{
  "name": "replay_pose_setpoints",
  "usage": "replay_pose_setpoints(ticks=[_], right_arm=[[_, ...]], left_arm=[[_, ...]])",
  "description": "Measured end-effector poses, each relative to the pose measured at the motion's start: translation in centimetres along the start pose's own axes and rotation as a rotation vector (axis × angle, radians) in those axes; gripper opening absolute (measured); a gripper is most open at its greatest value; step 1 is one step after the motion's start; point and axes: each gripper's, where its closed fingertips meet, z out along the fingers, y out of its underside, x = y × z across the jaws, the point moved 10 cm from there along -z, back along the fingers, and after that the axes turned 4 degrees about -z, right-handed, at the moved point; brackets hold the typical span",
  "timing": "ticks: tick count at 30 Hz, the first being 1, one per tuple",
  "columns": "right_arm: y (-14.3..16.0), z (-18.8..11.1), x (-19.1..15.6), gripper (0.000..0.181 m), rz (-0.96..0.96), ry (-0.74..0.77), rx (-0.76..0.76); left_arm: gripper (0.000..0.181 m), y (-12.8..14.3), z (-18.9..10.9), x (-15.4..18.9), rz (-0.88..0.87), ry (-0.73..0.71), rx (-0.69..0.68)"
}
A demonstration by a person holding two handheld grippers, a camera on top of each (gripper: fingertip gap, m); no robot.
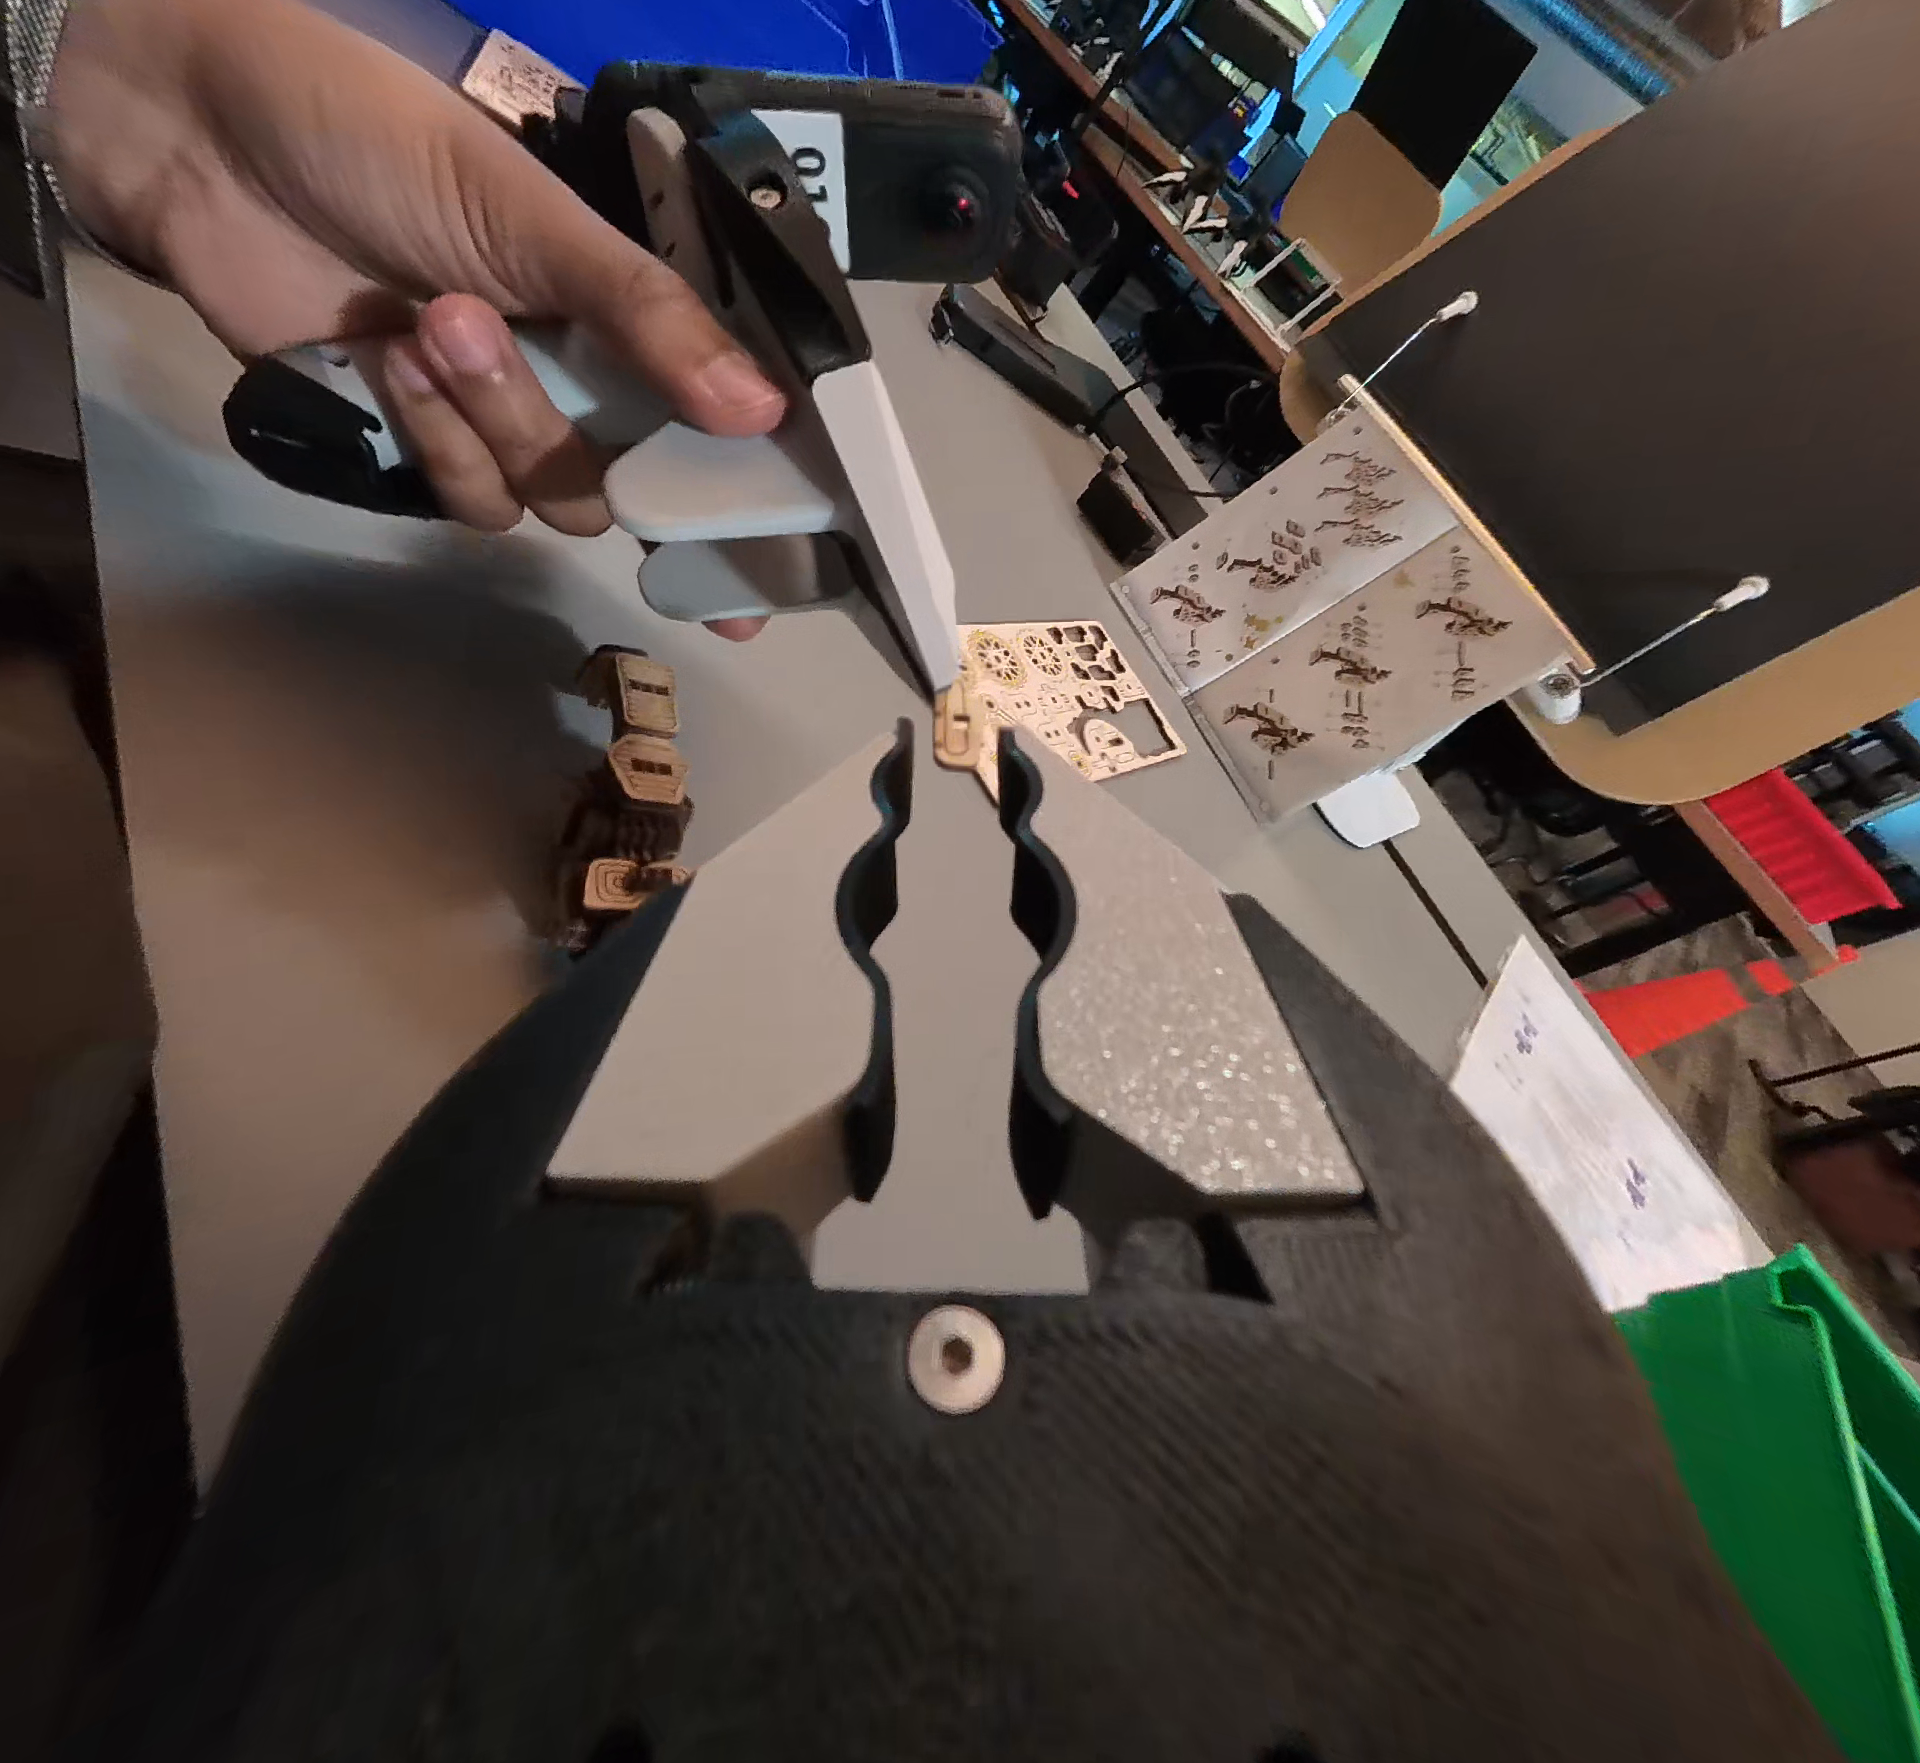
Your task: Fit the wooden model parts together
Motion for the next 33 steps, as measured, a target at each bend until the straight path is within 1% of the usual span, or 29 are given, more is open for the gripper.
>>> replay_pose_setpoints(ticks=[3, 6, 9, 11, 13, 16, 17, 19, 23, 25, 29, 33], right_arm=[[0.2, 0.1, 0.0, 0.015, 0.008, 0.002, -0.014], [0.2, 0.0, 0.0, 0.007, -0.002, -0.001, -0.015], [0.2, 0.0, -0.1, 0.007, -0.01, 0.0, -0.017], [0.2, 0.0, 0.0, 0.007, 0.0, -0.004, -0.015], [0.2, -0.1, 0.2, 0.007, 0.049, -0.014, -0.001], [0.4, -0.1, 0.8, 0.007, 0.218, -0.078, 0.03], [0.6, -0.1, 1.1, 0.007, 0.285, -0.108, 0.039], [1.2, 0.0, 1.6, 0.006, 0.4, -0.167, 0.044], [2.0, 0.1, 2.3, 0.006, 0.598, -0.275, 0.069], [2.2, 0.1, 2.6, 0.007, 0.686, -0.32, 0.101], [2.5, 0.2, 2.9, 0.006, 0.771, -0.383, 0.123], [2.7, 0.4, 2.9, 0.007, 0.893, -0.481, 0.163]], left_arm=[[0.0, 0.0, 0.1, 0.1, 0.007, 0.006, -0.011], [0.0, 0.1, 0.2, 0.1, 0.003, 0.017, -0.014], [0.0, 0.1, 0.2, 0.0, -0.001, 0.024, -0.014], [0.0, 0.0, 0.2, 0.0, 0.016, 0.027, -0.015], [0.002, -0.1, 0.2, 0.3, 0.064, 0.045, -0.006], [0.033, -0.5, 0.0, 1.0, 0.182, 0.085, 0.032], [0.038, -0.6, -0.2, 1.2, 0.224, 0.085, 0.041], [0.042, -0.9, -0.6, 1.6, 0.308, 0.069, 0.048], [0.04, -0.9, -0.9, 2.0, 0.464, -0.026, -0.002], [0.032, -0.7, -0.7, 1.8, 0.495, -0.067, -0.032], [0.027, -0.5, -0.3, 1.9, 0.48, -0.036, -0.051], [0.02, 0.0, -0.1, 2.2, 0.559, -0.047, -0.097]])
